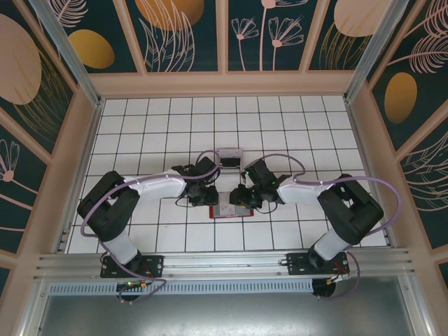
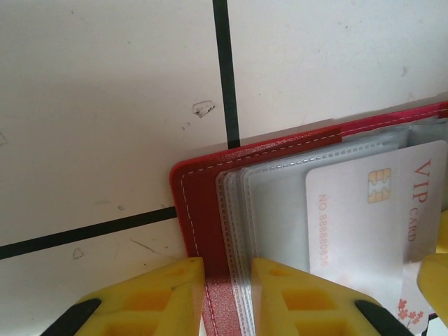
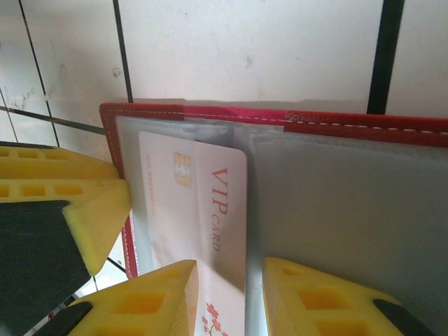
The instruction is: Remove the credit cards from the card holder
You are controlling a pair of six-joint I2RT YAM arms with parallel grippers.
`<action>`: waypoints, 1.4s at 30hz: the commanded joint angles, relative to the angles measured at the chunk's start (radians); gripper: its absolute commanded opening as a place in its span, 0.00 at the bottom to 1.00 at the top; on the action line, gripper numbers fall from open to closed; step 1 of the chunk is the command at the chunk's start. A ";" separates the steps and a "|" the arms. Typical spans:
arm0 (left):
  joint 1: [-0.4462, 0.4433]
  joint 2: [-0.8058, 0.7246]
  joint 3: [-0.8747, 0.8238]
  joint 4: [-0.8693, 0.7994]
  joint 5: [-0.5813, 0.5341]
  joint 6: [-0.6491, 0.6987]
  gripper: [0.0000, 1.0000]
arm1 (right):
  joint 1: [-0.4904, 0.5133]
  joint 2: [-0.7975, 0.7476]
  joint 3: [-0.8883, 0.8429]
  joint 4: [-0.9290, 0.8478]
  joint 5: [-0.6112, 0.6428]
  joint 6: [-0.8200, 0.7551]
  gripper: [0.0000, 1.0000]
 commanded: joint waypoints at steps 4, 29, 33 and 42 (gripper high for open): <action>-0.006 0.039 -0.013 -0.055 -0.037 0.016 0.26 | -0.012 0.033 -0.034 0.063 -0.037 0.015 0.29; -0.006 0.035 0.016 -0.119 -0.083 0.036 0.25 | -0.062 -0.049 -0.095 0.018 -0.002 -0.008 0.13; -0.006 0.034 0.020 -0.135 -0.100 0.047 0.25 | -0.071 -0.073 -0.101 -0.001 0.003 -0.017 0.11; -0.005 0.021 0.023 -0.145 -0.119 0.052 0.25 | -0.082 -0.151 -0.090 -0.078 0.034 -0.044 0.10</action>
